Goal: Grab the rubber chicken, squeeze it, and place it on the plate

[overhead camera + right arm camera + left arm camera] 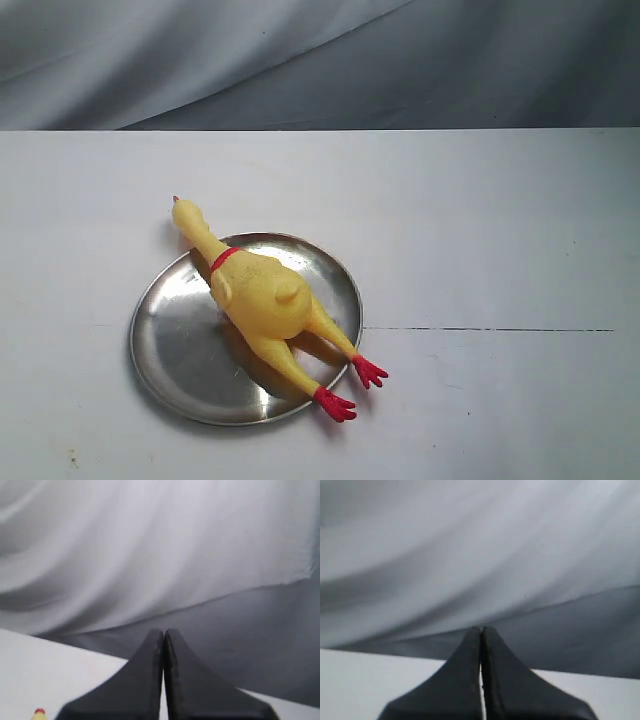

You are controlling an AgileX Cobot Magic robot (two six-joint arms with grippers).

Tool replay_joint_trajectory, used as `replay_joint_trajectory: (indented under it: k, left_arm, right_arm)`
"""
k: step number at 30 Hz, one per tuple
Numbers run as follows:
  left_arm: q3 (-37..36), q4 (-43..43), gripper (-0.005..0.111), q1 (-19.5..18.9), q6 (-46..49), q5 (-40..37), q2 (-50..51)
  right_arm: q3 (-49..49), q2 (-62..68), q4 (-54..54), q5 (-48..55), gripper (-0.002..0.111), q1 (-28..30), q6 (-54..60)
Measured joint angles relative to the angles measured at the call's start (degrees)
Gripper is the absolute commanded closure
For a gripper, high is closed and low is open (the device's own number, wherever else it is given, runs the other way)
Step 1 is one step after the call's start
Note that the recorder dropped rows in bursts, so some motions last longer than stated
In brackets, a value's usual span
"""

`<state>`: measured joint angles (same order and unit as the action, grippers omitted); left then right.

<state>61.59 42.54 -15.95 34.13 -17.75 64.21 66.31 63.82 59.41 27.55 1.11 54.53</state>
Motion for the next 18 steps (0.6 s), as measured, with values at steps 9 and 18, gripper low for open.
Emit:
replay_joint_trajectory:
  k: [9, 18]
  left_arm:
    - [-5.4, -4.3, 0.107, 0.0, 0.3, 6.5, -20.2]
    - [-29.1, -4.4, 0.107, 0.0, 0.3, 16.3, -42.8]
  right_arm:
    - [0.0, -21.2, -2.7, -1.1, 0.108, 0.0, 0.7]
    - [-8.8, -39.1, -7.9, -2.5, 0.108, 0.0, -1.9]
